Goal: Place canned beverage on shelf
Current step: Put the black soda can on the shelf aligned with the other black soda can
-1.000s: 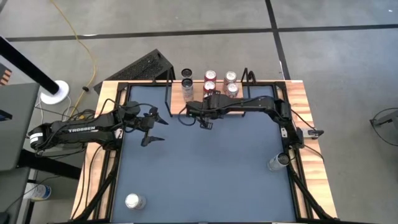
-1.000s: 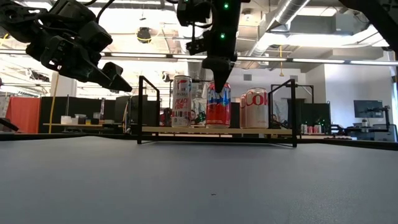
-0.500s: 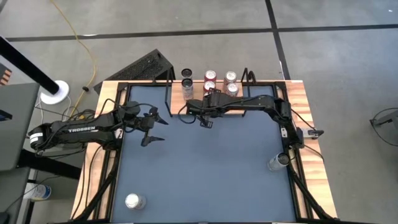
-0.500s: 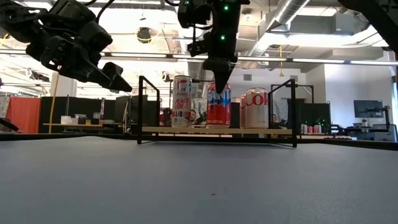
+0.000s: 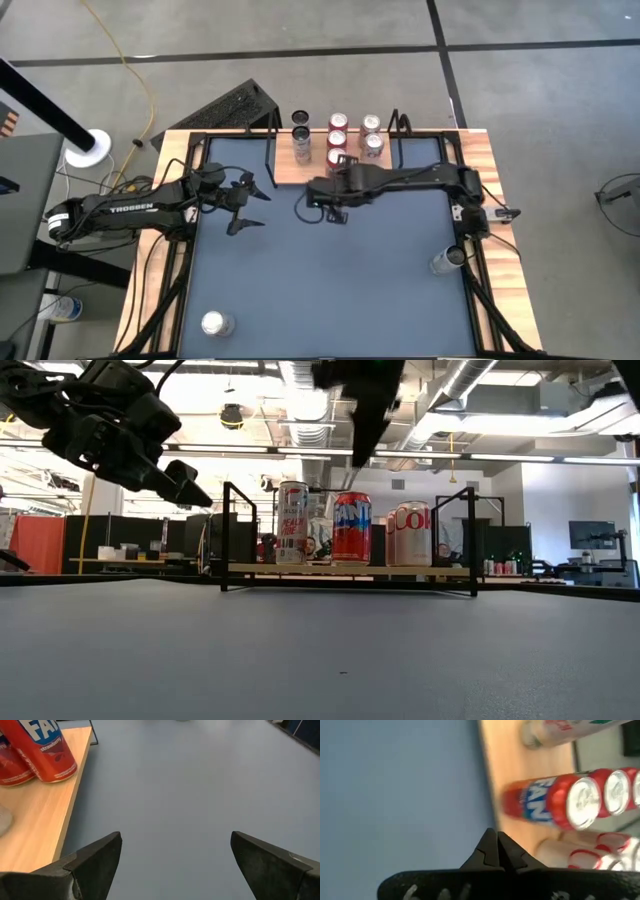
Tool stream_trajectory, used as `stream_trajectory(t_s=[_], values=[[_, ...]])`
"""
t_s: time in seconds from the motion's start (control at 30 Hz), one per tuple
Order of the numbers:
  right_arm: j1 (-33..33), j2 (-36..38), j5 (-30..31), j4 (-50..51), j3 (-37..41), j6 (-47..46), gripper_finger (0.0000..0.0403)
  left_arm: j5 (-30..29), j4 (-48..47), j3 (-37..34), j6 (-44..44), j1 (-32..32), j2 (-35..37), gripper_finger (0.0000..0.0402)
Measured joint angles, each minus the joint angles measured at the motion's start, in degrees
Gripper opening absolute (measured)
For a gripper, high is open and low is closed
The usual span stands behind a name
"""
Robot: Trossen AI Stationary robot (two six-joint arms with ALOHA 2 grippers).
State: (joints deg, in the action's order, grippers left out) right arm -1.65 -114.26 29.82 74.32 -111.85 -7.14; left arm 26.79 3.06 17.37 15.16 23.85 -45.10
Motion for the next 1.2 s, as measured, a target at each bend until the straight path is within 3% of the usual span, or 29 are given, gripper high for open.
stream_trajectory(t_s=[0.13, 0.23, 0.4, 0.5, 0.67, 0.73, 0.83, 0.97, 1.2], values=[[-5.01, 3.67, -4.39, 0.67, 0.00, -4.47, 0.0000, 3.10, 0.67, 0.00, -3.39, -0.35, -0.01, 0.0364], [-10.25, 5.54, -4.64, 0.95, 0.04, -6.72, 0.0000, 5.86, 1.00, 0.00, -5.39, -2.21, 0.00, 0.0364], [-20.14, 10.68, -4.45, -0.95, 5.64, -13.40, 0.0000, 5.67, 2.49, 0.00, -6.96, -7.82, -0.01, 0.0364], [-25.77, 15.15, -3.69, -1.52, 11.17, -24.62, 0.0000, 4.37, 3.31, 0.00, -7.45, -10.92, 0.00, 0.0364], [-32.57, 22.46, -3.95, 3.53, 16.85, -53.96, 0.0000, -0.57, 3.51, 0.00, -7.42, -14.17, 0.00, 0.0364], [-34.46, 24.25, -7.08, 7.09, 17.16, -62.98, 0.0000, -2.46, 3.59, 0.00, -6.97, -14.90, 0.00, 0.0364], [-36.65, 26.26, -14.06, 12.00, 17.16, -69.50, 0.0000, -3.81, 4.04, 0.00, -6.14, -15.56, 0.00, 0.0364], [-38.16, 28.50, -18.80, 15.85, 17.18, -71.14, 0.0000, -3.95, 4.01, 0.00, -5.86, -15.67, 0.00, 0.0364], [-37.56, 29.38, -22.91, 15.65, 17.18, -52.81, 0.0000, -6.18, 4.14, 0.00, -6.90, -15.67, 0.00, 0.0364]])
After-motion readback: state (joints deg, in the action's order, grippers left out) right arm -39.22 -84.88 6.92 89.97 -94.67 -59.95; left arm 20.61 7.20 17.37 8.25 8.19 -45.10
